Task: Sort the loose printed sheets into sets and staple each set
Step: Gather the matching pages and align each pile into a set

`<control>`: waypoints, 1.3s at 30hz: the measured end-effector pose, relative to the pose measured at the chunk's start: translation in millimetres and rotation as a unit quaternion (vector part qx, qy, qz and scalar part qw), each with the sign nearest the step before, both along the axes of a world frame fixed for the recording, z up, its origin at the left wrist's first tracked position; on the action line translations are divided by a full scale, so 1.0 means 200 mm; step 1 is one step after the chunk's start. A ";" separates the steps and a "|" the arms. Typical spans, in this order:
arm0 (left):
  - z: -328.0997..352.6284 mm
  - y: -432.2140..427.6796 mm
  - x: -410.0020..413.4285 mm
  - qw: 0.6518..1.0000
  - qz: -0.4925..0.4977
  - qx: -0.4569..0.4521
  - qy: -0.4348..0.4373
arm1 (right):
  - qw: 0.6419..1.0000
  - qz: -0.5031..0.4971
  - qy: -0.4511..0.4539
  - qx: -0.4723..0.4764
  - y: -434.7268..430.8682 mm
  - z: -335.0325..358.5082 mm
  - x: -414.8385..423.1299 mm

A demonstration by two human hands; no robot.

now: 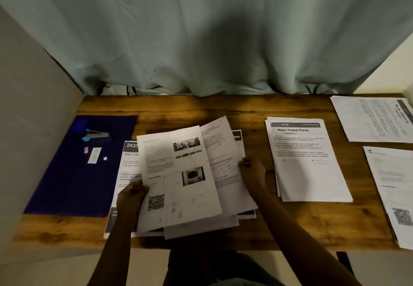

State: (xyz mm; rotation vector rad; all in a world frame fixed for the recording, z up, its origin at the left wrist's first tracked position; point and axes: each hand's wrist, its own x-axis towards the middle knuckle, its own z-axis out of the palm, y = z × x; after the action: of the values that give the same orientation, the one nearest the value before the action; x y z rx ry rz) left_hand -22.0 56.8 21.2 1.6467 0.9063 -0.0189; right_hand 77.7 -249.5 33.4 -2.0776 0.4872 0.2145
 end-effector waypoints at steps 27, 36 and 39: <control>-0.07 -0.39 -0.05 0.971 -0.106 0.214 -0.006 | 0.976 0.056 0.100 -0.186 0.03 -0.15 -0.08; -0.07 -0.41 -0.06 0.972 -0.140 0.188 -0.013 | 0.998 0.010 0.018 -0.058 -0.02 -0.13 -0.09; -0.08 -0.40 -0.05 0.970 -0.157 0.186 -0.008 | 0.997 0.014 -0.020 -0.067 -0.06 -0.07 -0.06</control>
State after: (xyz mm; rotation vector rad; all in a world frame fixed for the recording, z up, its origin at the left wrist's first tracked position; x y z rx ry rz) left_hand -32.5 -22.9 5.3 2.1270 0.6541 -0.0560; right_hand 66.5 -261.9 18.7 -2.2156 0.4593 0.1600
